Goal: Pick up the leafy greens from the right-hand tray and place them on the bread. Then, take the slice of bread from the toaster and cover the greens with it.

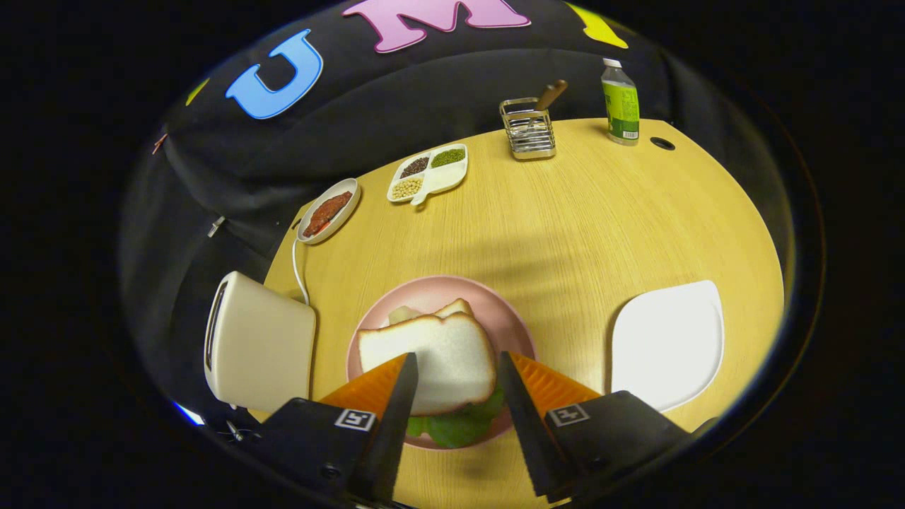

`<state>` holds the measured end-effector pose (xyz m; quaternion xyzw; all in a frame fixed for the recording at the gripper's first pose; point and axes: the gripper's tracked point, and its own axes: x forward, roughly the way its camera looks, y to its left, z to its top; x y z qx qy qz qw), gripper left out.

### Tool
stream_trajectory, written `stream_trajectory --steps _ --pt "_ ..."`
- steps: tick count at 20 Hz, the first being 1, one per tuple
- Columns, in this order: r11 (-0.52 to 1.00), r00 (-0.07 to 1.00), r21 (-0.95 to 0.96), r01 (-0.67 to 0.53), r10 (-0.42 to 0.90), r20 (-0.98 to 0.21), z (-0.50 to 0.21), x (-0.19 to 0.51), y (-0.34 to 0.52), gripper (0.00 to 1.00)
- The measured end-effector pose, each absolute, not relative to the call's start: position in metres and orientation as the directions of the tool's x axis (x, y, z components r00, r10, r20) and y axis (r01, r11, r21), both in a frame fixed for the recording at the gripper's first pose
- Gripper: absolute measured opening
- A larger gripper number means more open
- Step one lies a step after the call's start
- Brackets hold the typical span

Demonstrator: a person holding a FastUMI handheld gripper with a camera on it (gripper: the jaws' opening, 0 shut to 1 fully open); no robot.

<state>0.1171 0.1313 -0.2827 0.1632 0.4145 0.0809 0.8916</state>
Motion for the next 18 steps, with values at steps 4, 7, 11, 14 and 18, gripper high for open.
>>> stream_trajectory --steps 4,7,11,14,18 --pt "0.931 0.673 0.364 -0.009 0.275 -0.687 -0.269 0.118 0.119 0.94" --pt "0.933 0.716 0.36 -0.012 0.26 -0.648 -0.245 0.114 0.108 0.99" --pt "0.946 0.797 0.323 0.027 0.175 -0.578 -0.204 0.111 0.076 0.99" --pt "0.963 0.864 0.267 0.038 0.102 -0.494 -0.162 0.104 0.048 0.99" --pt "0.973 0.952 0.23 0.011 0.061 -0.301 -0.078 0.087 0.026 0.99"
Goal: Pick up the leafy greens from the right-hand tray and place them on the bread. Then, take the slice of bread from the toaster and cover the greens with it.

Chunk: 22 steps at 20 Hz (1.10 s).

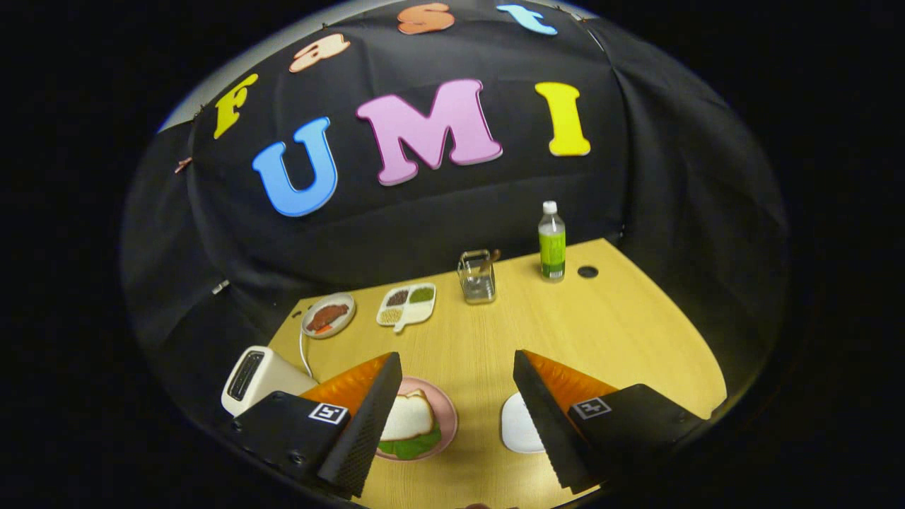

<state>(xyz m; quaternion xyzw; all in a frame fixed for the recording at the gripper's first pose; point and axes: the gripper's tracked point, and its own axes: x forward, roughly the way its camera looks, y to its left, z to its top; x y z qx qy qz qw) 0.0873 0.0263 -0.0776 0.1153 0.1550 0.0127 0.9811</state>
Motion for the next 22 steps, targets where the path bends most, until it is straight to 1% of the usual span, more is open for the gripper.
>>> stream_trajectory --steps 6,8,10,12,15,18,20,22 --pt "0.996 0.999 0.086 -0.019 0.023 -0.036 0.032 0.046 0.017 0.98" --pt "0.998 1.0 0.053 -0.021 0.021 0.016 0.053 0.025 0.019 0.98" --pt "0.999 0.999 0.048 -0.022 0.02 0.041 0.063 0.0 0.022 0.98" --pt "0.998 0.999 0.055 0.01 -0.013 0.051 0.062 -0.021 0.015 0.98" --pt "0.999 1.0 0.05 0.018 -0.018 0.003 0.041 -0.045 0.013 0.98" --pt "0.999 0.999 0.029 0.043 -0.042 -0.025 0.029 -0.041 0.005 0.98" --pt "0.998 0.998 0.061 0.035 -0.031 -0.052 0.023 -0.032 0.013 0.98" --pt "0.997 0.999 0.076 0.031 -0.027 -0.047 0.027 -0.02 0.017 0.98"
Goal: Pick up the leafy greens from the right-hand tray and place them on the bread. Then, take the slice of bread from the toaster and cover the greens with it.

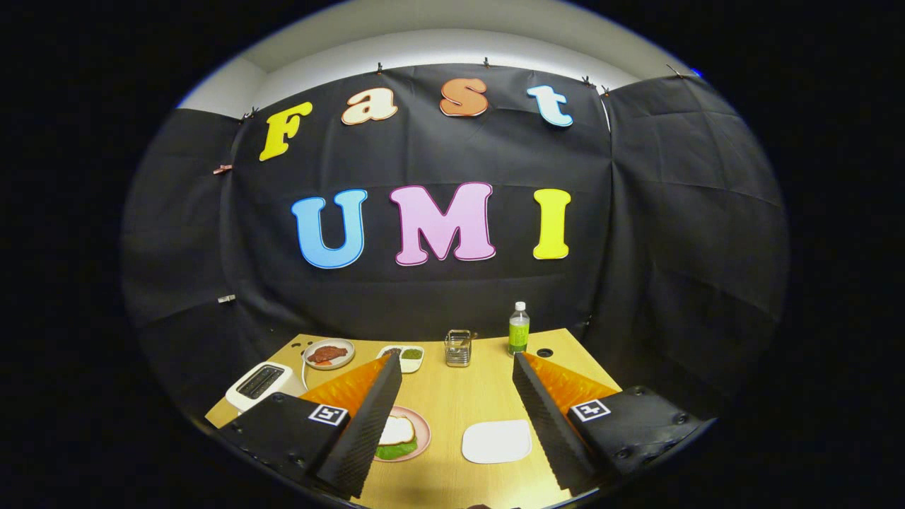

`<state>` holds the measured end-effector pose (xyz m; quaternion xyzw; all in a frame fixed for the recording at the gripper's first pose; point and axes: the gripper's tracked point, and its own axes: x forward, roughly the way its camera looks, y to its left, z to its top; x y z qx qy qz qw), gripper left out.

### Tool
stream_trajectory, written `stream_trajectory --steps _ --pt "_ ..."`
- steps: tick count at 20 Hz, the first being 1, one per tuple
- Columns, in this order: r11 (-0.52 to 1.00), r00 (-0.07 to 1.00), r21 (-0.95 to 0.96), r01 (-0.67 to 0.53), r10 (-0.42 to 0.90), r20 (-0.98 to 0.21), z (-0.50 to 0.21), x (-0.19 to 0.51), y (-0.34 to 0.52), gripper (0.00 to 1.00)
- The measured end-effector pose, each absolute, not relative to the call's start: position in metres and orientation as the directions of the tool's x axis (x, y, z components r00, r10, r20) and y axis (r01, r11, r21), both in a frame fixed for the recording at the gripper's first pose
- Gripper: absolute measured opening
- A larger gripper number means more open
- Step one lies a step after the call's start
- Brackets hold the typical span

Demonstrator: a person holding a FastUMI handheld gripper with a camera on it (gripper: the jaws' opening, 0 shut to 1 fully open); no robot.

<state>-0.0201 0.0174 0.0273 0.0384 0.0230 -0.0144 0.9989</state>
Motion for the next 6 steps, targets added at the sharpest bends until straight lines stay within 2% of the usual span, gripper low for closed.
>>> stream_trajectory --steps 6 --pt "0.999 1.0 0.045 0.006 -0.005 -0.028 0.037 0.0 0.032 0.98"
